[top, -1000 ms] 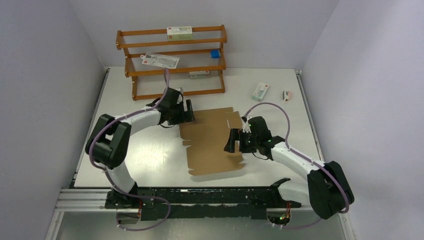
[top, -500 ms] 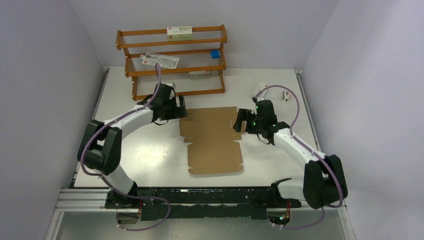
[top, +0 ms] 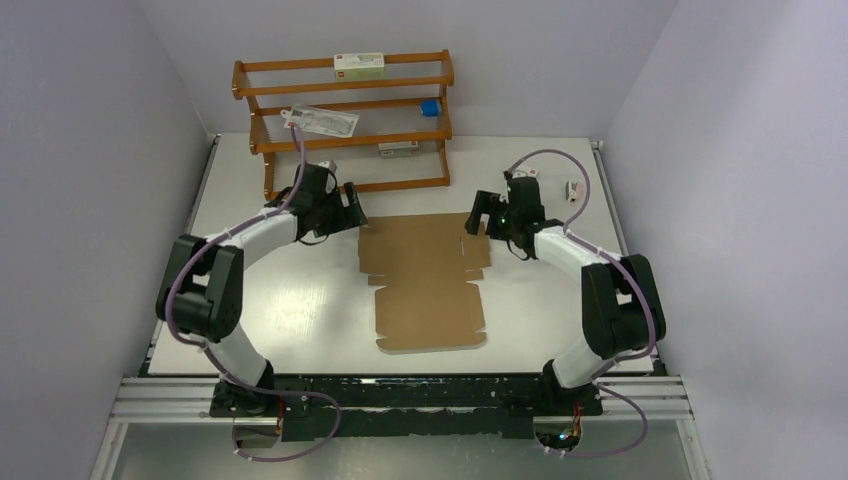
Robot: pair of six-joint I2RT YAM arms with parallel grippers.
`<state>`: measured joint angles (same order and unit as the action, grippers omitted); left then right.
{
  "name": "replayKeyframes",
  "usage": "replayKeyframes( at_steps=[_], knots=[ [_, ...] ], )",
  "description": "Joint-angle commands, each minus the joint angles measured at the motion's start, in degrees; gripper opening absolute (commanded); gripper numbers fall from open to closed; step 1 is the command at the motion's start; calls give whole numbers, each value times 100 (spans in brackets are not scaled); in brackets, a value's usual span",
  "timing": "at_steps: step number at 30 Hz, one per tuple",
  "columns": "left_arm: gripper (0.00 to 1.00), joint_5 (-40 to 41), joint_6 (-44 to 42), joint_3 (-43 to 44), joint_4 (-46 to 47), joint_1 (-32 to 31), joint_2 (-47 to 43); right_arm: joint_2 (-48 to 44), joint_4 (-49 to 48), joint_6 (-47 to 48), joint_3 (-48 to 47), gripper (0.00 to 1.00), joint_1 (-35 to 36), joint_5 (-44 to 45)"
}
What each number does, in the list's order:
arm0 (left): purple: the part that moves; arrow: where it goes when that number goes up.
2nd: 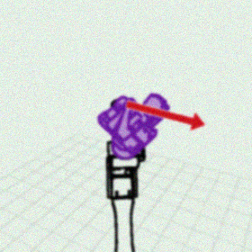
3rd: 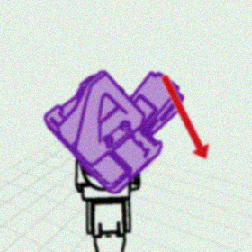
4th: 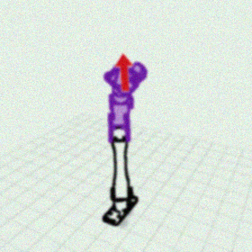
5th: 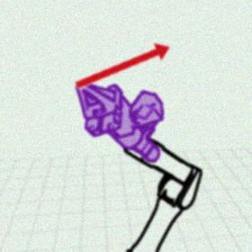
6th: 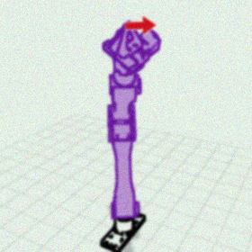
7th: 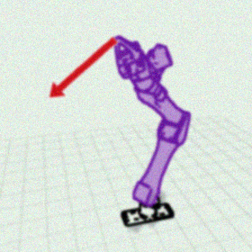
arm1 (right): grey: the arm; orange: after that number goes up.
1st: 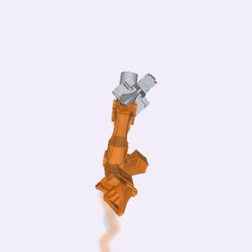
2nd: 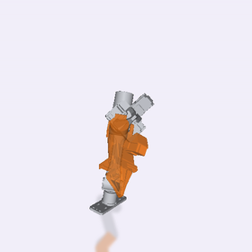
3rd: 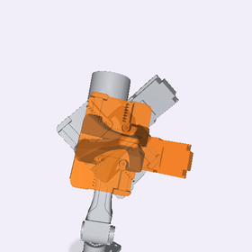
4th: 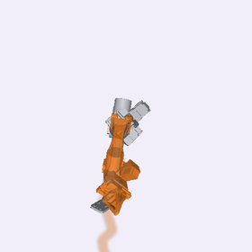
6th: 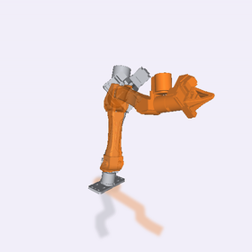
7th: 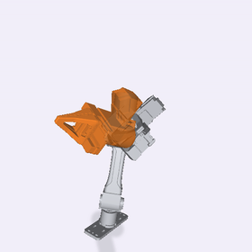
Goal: Fold the paper box
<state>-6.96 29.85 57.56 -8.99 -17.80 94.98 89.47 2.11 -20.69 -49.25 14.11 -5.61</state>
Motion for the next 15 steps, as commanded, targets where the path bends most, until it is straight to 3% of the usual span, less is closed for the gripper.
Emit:
replayKeyframes(
  at_steps=[1, 15],
  knots=[
    [83, -205, -160, 816, 263, 22, 524, 413, -439, 83, -552, 95, -47, -189],
    [68, -1005, -942, 1919, 40, 49, 1831, 1818, -1165, 395, -1554, 83, -273, -1019]
  ],
)
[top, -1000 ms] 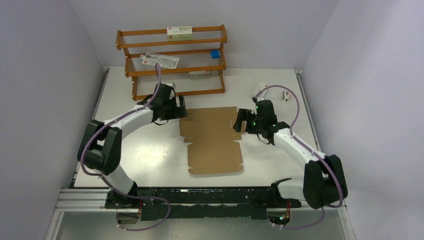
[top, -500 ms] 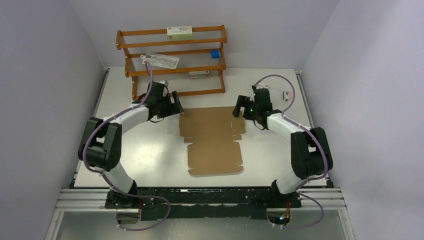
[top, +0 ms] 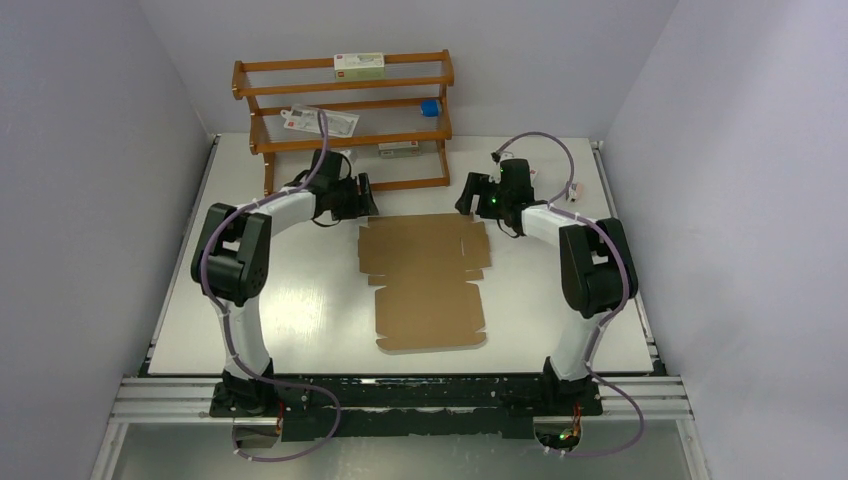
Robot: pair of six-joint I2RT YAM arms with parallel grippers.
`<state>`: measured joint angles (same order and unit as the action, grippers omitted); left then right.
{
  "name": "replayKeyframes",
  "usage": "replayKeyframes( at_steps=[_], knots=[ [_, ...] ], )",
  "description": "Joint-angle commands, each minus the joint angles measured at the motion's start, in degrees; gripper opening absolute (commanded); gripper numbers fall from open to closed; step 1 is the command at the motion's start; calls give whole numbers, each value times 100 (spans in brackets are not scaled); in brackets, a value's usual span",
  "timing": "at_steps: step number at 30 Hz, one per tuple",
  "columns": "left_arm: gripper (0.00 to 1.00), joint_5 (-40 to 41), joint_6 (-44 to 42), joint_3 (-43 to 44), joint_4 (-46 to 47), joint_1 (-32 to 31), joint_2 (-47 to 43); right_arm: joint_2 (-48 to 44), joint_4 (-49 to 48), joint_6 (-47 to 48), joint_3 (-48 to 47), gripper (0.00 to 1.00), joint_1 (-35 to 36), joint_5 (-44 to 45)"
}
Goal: Fold the paper box
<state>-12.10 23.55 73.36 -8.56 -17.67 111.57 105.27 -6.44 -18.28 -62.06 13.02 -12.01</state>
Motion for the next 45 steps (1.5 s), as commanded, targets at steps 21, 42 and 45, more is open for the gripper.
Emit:
replayKeyframes(
  at_steps=[21, 42, 45],
  knots=[
    [53, -1105, -456, 403, -117, 62, 389, 795, -467, 302, -331, 57, -194, -1292],
    [39, -554, -288, 511, -318, -371, 216, 336, -74, 424, -282, 37, 364, 116],
    [39, -258, -339, 605, -497, -534, 169, 299, 1, 333, -255, 37, 609, 644]
  ],
)
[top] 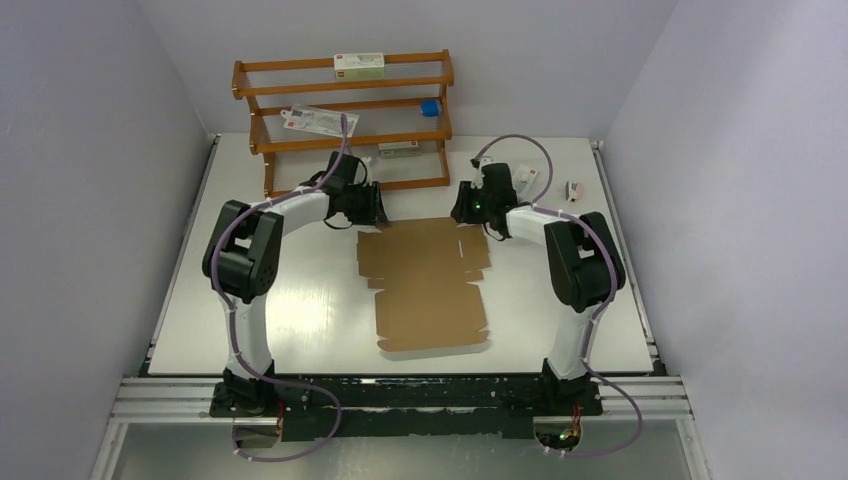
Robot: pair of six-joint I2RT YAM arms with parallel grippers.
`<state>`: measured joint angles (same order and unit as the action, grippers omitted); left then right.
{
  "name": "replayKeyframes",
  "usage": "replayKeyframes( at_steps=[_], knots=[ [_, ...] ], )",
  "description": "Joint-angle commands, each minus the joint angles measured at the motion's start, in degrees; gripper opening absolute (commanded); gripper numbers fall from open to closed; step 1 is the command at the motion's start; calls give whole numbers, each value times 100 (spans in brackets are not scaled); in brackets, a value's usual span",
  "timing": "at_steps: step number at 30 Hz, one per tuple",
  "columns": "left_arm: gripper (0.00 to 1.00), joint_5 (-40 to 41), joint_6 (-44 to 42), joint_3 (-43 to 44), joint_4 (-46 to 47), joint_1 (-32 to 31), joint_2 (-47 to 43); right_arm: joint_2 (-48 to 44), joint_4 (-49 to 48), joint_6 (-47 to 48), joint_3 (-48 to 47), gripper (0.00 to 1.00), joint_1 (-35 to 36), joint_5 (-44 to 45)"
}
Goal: Fold the paper box
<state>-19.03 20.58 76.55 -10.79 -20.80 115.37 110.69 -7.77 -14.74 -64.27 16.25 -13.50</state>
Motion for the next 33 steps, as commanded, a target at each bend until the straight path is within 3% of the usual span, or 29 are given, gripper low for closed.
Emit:
replayKeyframes(
  at_steps=[1, 8, 14, 22, 28, 33],
  knots=[
    [39, 545, -57, 324, -335, -276, -224, -244, 169, -40, -48, 37, 365, 944],
    [40, 980, -96, 592, -623, -612, -159, -164, 557, -54, -312, 39, 765, 1797],
    [45, 1278, -111, 738, -765, -747, -148, -211, 645, -52, -358, 42, 858, 1992],
    [69, 1772, -144, 712, -986, -755, -423, -516, 759, 33, -374, 51, 829, 2100],
    [78, 1887, -4, 212, -943, -707, -1140, -1122, 918, -72, 13, 61, 610, 1864],
    [81, 1804, 234, -716, -805, -698, -1983, -1843, 859, -280, 746, 69, 451, 1501]
  ],
)
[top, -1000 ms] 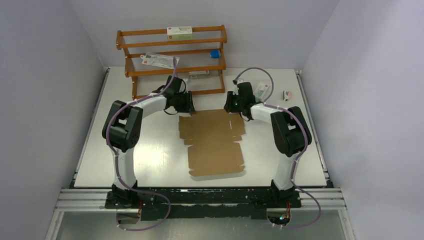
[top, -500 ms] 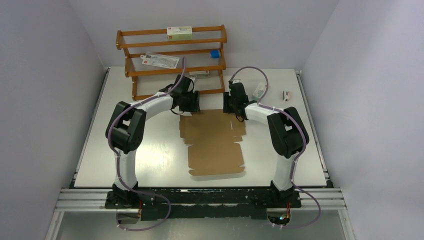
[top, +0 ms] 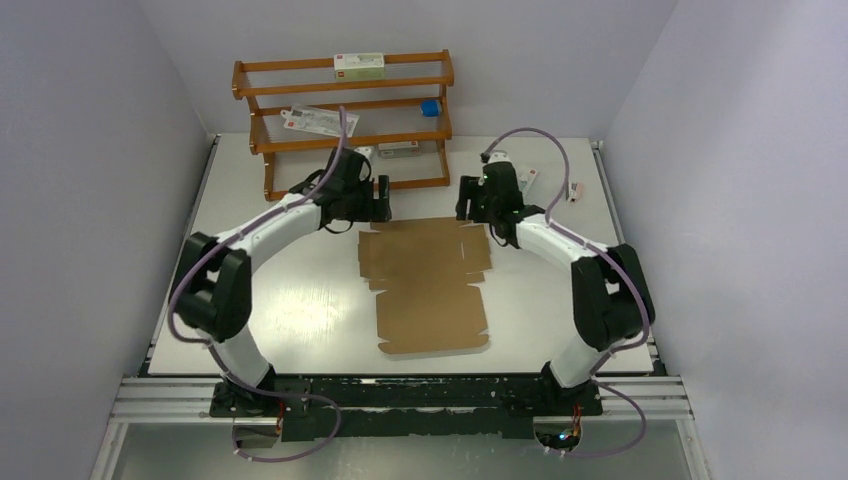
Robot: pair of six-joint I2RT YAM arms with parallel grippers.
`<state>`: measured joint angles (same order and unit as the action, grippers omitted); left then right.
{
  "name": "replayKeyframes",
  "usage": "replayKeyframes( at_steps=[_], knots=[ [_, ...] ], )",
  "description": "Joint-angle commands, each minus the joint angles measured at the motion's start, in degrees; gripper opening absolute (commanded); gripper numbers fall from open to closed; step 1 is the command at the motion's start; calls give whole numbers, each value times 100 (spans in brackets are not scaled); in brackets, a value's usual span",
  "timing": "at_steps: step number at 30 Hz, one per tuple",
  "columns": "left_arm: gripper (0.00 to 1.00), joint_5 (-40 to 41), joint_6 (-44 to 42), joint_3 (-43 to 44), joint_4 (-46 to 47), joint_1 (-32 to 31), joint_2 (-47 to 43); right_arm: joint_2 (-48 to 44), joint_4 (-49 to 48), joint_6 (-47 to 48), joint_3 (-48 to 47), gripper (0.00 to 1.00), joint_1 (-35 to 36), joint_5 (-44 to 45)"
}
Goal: Fold the paper box
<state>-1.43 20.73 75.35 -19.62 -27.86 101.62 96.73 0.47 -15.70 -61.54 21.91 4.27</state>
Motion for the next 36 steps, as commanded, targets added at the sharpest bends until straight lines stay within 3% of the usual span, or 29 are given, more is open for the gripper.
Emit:
replayKeyframes(
  at_steps=[1, 15, 27, 36],
  knots=[
    [81, 27, 273, -807, 113, 8, -792, -584, 17, -238, 643, 70, -142, -364],
    [80, -975, 1545, -3700, 1227, 8, -2914, -2273, -12, -666, 2550, 78, -393, -1082],
    [70, -1455, 2013, -4484, 2266, -16, -2639, -2374, -741, -974, 3339, 77, -666, -1840],
    [65, -1422, 2086, -4453, 2663, -70, -2089, -2091, -957, -995, 3403, 76, -808, -2119]
  ],
)
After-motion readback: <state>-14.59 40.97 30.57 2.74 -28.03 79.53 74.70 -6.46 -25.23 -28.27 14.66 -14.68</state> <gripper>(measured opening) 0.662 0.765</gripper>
